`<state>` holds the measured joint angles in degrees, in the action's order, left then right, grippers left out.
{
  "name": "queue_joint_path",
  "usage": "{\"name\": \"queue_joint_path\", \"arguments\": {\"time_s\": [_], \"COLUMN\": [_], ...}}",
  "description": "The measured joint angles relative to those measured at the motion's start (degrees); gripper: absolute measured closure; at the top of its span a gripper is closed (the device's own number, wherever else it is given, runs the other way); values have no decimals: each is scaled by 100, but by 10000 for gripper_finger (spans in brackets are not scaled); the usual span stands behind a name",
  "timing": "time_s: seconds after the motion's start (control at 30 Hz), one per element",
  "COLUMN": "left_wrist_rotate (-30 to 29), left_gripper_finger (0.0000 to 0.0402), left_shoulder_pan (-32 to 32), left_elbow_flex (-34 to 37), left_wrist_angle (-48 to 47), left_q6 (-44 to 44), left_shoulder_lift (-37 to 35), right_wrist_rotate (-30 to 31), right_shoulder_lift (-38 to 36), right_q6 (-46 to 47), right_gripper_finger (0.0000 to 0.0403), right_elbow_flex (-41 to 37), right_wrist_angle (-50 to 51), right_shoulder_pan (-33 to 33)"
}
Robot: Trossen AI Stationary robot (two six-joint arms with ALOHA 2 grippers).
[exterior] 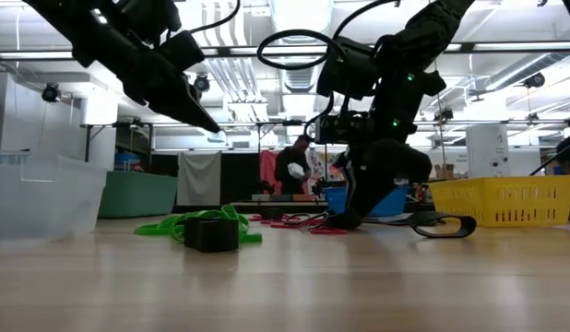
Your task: Sort rubber bands into baskets
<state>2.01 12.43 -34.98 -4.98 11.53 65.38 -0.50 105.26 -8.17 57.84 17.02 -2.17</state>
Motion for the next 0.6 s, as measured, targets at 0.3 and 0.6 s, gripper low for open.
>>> {"name": "queue_joint_path", "arguments": {"time_s": [0.3, 0.6], "left_wrist_rotate": [1, 1], "left_gripper_finger": [283, 283], "left_shoulder_pan": [0, 0], "left_elbow_flex": [0, 0], "left_wrist_angle": [143, 355], "left_q6": [-32, -50], "left_shoulder_lift": [120, 160], "right_wrist_rotate": [65, 486], "right_shoulder_lift": [-840, -2019], "right_q6": [55, 82], "right_gripper_finger": [394, 394], "right_elbow_flex": [-48, -31], "right_wrist_angle": [194, 280], "right_shoulder_pan": [3, 17]}}
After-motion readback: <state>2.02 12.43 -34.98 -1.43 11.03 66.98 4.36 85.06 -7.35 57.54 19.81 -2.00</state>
